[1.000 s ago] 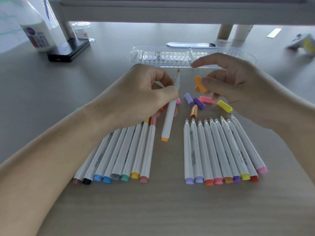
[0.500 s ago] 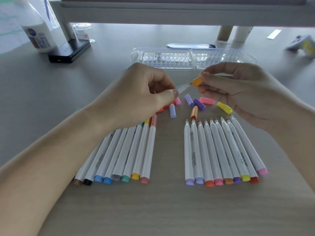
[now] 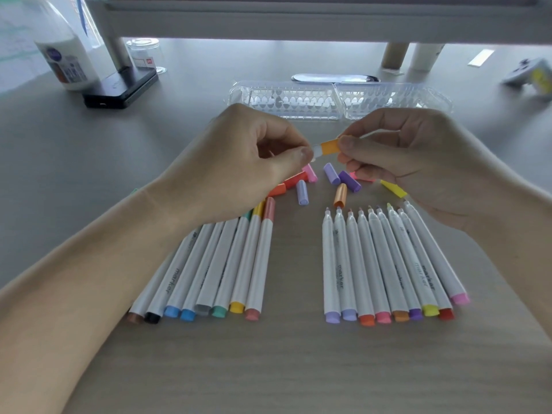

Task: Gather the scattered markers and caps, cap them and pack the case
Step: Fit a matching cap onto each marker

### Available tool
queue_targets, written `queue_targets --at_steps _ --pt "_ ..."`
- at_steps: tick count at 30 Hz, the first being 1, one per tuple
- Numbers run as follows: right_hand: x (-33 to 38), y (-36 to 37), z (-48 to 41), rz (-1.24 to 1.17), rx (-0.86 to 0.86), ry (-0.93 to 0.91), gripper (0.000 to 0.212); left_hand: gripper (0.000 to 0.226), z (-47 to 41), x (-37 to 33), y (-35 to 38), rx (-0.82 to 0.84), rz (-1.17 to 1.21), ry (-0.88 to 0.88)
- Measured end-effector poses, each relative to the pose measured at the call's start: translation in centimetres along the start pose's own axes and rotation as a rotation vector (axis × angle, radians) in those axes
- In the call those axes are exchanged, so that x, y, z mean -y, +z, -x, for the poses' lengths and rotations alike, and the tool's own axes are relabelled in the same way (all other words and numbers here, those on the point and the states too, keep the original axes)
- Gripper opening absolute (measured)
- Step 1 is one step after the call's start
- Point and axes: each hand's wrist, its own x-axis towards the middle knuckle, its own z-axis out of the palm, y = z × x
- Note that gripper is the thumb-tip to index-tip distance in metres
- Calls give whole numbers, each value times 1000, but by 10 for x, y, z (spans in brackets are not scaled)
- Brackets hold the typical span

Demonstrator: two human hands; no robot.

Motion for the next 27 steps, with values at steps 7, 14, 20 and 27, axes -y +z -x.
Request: queue_targets --at_steps 7,14,20,27 --pt "-5 -1 -1 1 40 -78 17 13 0 0 0 12 35 -3" --pt "-7 0 -4 6 74 -134 8 13 0 -4 0 46 62 -60" --pt "-2 4 -5 45 63 -210 11 21 4 -19 -9 149 63 -113" --pt "-7 -6 -11 181 -35 -129 15 36 7 -18 -5 251 -241 -204"
